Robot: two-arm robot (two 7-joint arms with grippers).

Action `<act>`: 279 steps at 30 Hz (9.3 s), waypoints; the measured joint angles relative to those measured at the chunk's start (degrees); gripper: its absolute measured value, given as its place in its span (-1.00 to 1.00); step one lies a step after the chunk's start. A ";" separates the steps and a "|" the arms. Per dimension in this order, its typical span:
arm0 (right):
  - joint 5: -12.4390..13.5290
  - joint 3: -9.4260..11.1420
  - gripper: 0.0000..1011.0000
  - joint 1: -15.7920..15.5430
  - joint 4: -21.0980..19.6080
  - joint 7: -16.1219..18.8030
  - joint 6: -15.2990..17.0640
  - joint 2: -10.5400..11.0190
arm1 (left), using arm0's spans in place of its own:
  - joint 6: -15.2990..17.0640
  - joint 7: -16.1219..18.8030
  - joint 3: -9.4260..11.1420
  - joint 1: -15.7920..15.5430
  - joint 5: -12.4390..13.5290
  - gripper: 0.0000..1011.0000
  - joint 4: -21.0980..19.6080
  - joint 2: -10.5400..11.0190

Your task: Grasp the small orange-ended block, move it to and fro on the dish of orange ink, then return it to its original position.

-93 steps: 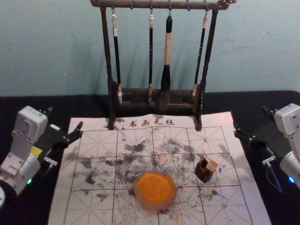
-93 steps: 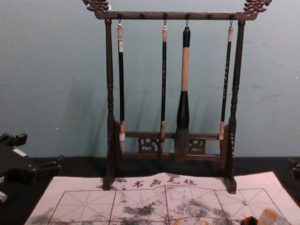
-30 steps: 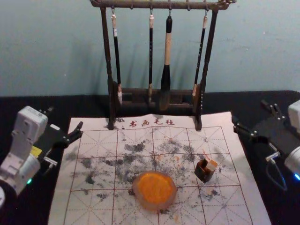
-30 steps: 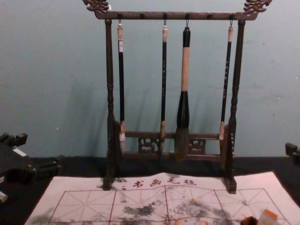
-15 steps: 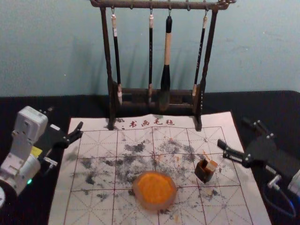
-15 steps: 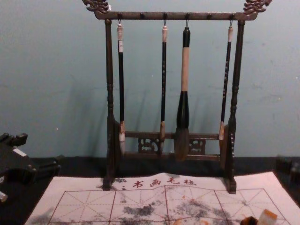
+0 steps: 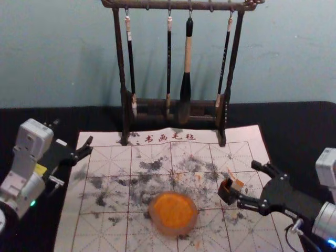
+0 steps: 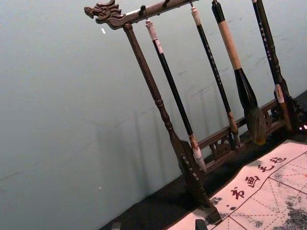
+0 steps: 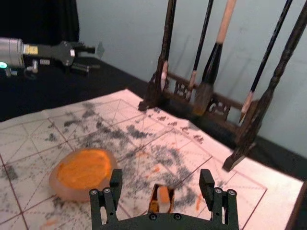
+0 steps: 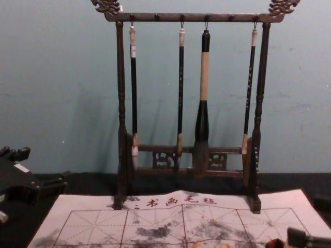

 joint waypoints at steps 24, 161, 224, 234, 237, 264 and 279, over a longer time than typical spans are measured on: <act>-1.41 0.71 0.98 2.25 5.70 3.62 4.59 -4.04 | 0.00 0.00 0.00 0.00 0.00 0.98 0.00 0.00; 2.34 3.37 -0.82 4.73 -1.47 5.63 9.26 -4.21 | 0.00 0.00 0.00 0.00 0.00 0.98 0.00 0.00; -11.76 -20.50 -0.82 23.17 3.26 16.01 18.26 -4.97 | 0.00 0.00 0.00 0.00 0.00 0.98 0.00 0.00; -13.15 -20.94 -0.82 24.57 5.23 15.30 18.51 -6.76 | 0.00 0.00 0.00 0.00 0.00 0.98 0.00 0.00; -13.44 -20.96 -0.82 25.00 5.82 15.17 18.84 -7.25 | 0.00 0.00 0.00 0.00 0.00 0.98 0.00 0.00; -10.48 -17.72 -0.82 21.78 2.11 14.37 21.79 -3.76 | 0.00 0.00 0.00 0.00 0.00 0.98 0.00 0.00; -10.25 -19.23 -0.82 22.04 0.89 15.44 21.79 -3.70 | 0.00 0.00 0.00 0.00 0.00 0.98 0.00 0.00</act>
